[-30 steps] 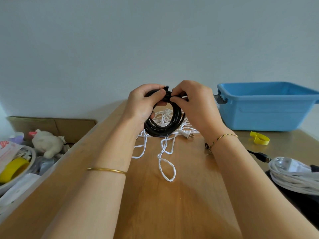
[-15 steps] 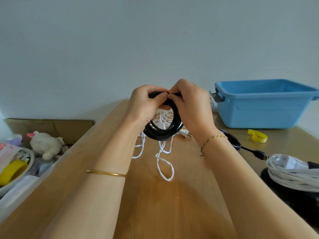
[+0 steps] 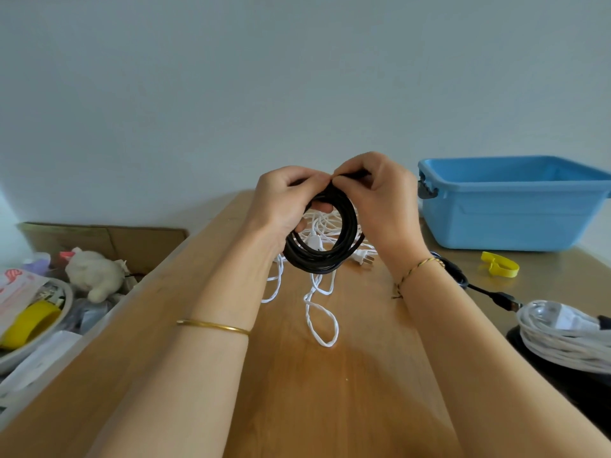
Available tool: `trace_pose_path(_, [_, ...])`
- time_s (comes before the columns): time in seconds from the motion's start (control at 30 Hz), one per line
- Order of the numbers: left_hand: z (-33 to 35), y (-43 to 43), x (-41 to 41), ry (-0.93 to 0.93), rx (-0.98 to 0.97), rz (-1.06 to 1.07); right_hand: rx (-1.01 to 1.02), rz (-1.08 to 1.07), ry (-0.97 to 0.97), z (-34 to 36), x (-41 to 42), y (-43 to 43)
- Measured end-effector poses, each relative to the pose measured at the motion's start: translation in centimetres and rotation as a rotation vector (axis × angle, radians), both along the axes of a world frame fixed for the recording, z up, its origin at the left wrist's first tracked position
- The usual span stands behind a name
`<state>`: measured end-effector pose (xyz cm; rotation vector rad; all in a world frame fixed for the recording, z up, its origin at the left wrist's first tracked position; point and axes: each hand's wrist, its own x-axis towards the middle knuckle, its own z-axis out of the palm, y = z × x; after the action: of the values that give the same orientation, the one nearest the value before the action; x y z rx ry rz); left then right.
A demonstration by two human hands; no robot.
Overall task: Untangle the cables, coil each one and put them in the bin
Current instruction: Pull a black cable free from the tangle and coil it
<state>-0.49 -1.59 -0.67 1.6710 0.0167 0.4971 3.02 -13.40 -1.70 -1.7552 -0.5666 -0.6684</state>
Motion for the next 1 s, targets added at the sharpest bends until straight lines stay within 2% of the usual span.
trace_pose_path(0.27, [-0.4, -0.3, 0.3, -0.150, 0.062, -0.057, 0.179, 0.142, 0.134, 0.6, 0.3, -1.2])
trace_pose_path(0.47, [-0.9, -0.2, 0.4, -0.161, 0.083, -0.091, 0.093, 0.165, 0.130, 1.1, 0.2, -1.5])
trace_pose_path(0.63, [-0.7, -0.1, 0.3, -0.120, 0.190, -0.156, 0.021, 0.104, 0.127, 1.5, 0.6, -1.9])
trace_pose_path(0.87, [-0.5, 0.0, 0.3, -0.151, 0.346, -0.202, 0.250, 0.393, 0.434, 1.3, 0.3, -3.0])
trace_pose_path(1.0, [-0.6, 0.0, 0.3, -0.170, 0.394, -0.185, 0.326, 0.441, 0.532, 1.2, 0.2, -2.8])
